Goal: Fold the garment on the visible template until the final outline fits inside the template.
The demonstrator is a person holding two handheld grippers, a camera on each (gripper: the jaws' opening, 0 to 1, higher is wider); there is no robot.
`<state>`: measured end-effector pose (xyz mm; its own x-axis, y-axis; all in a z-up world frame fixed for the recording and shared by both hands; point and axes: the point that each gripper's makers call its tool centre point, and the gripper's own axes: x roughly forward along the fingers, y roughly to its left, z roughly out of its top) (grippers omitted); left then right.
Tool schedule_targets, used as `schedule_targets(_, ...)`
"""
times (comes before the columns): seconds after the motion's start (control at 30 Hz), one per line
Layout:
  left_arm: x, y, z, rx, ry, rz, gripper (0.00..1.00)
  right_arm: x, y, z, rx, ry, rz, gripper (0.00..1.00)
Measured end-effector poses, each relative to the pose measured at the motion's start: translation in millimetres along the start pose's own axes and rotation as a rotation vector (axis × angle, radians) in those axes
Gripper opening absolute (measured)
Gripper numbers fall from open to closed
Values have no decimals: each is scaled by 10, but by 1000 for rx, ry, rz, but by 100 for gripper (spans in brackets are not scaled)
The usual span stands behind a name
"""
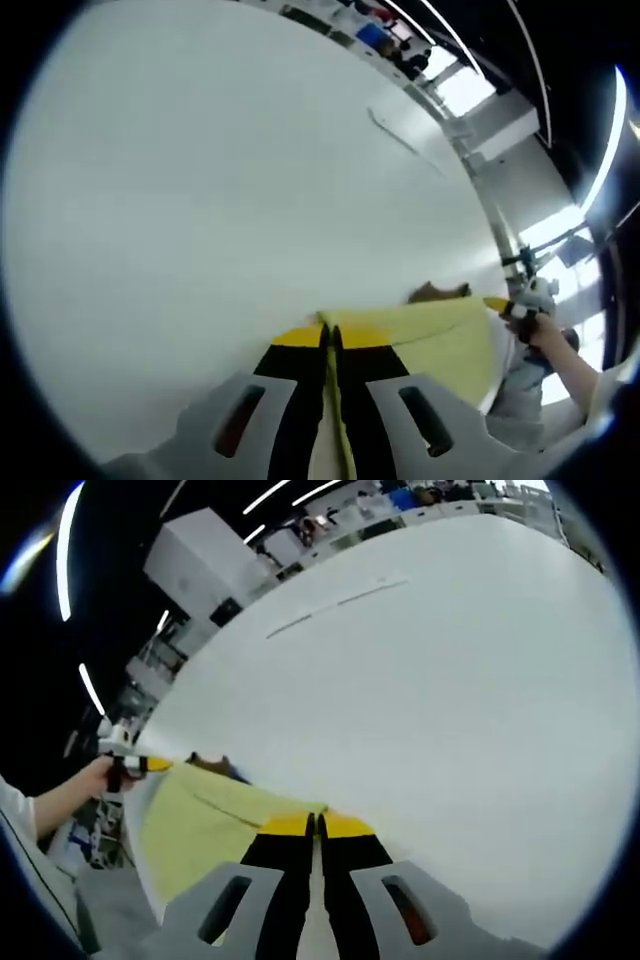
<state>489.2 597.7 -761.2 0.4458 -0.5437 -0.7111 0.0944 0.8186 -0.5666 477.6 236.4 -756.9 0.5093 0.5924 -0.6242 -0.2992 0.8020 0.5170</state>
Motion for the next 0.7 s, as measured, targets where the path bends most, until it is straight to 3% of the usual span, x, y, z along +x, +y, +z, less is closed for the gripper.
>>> schedule_targets(0.5, -134, -40, -6, 95, 5, 36, 1, -180, 12, 58, -32, -40, -22, 9)
schedule_targets(0.7, -256, -73, -22, 142, 0, 57, 7, -270, 107, 8, -63, -45, -22, 16)
